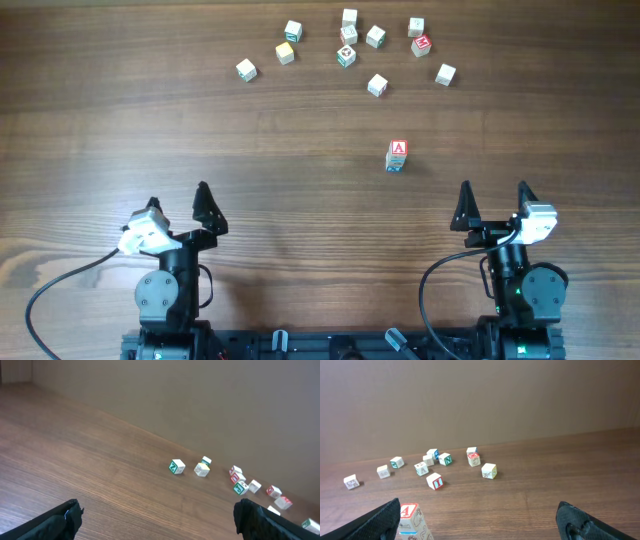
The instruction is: Form a tower
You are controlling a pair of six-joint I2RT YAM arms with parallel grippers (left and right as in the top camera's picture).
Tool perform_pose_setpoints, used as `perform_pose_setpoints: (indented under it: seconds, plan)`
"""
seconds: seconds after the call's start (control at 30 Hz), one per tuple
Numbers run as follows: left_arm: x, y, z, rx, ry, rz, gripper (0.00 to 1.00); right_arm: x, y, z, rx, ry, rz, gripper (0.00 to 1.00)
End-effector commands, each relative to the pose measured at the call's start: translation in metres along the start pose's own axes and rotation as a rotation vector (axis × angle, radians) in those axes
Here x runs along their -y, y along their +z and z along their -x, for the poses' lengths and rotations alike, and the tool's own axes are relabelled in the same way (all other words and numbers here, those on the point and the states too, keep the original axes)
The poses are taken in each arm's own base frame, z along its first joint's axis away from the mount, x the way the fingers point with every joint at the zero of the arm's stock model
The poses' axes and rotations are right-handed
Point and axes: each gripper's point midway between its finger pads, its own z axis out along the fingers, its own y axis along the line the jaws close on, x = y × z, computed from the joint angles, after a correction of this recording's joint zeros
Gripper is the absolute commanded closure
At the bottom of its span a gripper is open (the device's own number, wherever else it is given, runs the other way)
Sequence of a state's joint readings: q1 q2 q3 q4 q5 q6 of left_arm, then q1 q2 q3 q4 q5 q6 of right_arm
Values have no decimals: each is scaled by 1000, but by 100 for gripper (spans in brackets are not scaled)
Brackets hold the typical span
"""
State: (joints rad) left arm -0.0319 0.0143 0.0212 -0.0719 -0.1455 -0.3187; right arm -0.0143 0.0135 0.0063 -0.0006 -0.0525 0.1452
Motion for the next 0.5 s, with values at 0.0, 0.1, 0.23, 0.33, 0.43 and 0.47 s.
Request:
perform_pose_setpoints:
  seconds: [0.0,0.1,0.23,0.33,0.43,0.47]
  plan:
    - [15,-1,-11,-38,159,-96,0,-2,-1,2,8,12,13,0]
    - [16,-1,-12,-40,190,-106,0,-2,-1,2,8,12,13,0]
    - [18,-1,-13,-44,189,-118,0,-2,-1,2,8,12,13,0]
    - [19,-1,-14,-47,210,-125,0,-2,-1,2,8,12,13,0]
    - [19,-1,-14,-47,212,-124,0,-2,-1,2,8,12,13,0]
    - [19,-1,-14,-47,211,-124,0,-2,-1,2,8,12,13,0]
